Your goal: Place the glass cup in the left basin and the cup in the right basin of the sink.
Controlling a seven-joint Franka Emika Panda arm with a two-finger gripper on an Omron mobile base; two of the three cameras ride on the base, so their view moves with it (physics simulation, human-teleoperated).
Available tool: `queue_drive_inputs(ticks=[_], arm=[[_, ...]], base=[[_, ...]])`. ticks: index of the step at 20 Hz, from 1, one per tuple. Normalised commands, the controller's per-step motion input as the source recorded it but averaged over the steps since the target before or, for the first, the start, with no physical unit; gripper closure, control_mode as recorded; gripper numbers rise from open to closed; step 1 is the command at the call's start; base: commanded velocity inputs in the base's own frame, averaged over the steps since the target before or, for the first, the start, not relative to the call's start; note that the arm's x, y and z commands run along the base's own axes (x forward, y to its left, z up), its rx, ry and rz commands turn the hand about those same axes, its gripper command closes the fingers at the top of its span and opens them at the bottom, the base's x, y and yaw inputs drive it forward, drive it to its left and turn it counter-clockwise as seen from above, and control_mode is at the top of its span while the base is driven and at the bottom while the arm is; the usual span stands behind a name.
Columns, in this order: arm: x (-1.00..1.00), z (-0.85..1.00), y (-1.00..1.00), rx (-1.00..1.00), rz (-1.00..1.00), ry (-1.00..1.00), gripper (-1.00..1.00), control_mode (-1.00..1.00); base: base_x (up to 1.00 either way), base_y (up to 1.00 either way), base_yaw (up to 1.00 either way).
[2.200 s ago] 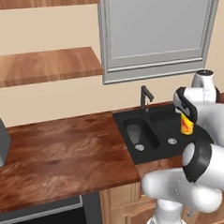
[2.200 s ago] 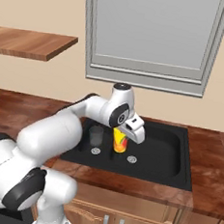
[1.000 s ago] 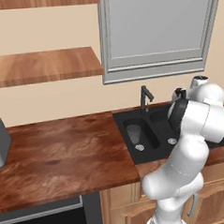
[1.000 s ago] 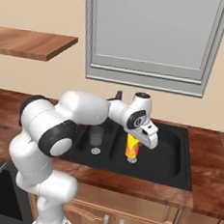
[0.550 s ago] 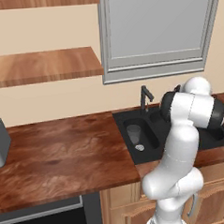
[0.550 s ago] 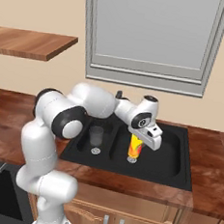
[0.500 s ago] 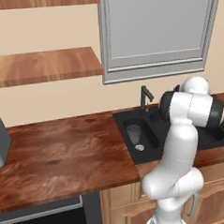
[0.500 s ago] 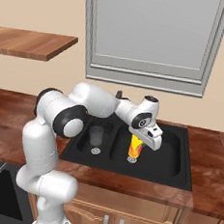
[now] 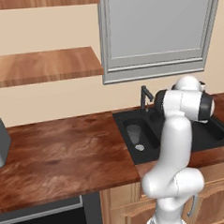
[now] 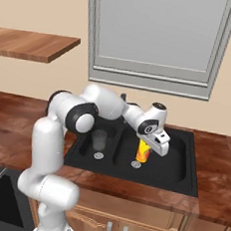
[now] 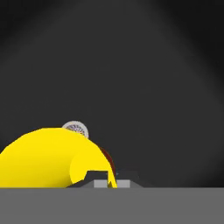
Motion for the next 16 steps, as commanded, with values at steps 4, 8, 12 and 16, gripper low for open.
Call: queue_drive_inputs(ticks=[4,8,12,16], arm=[[0.28,-0.29,-0.11,0.0,0.0,-0.01,1.0,-1.0],[0.21,-0.32,-0.09,0.0,0.0,-0.01,1.0,-1.0],[0.21,-0.29,-0.1,0.0,0.0,-0.01,1.0,-1.0],[0.19,-0.29,-0.11,0.0,-0.01,-0.05,1.0,-1.0]], base=[[0.0,0.0,0.0],[0.0,0.0,0.0],[0.0,0.0,0.0],[0.0,0.0,0.0]])
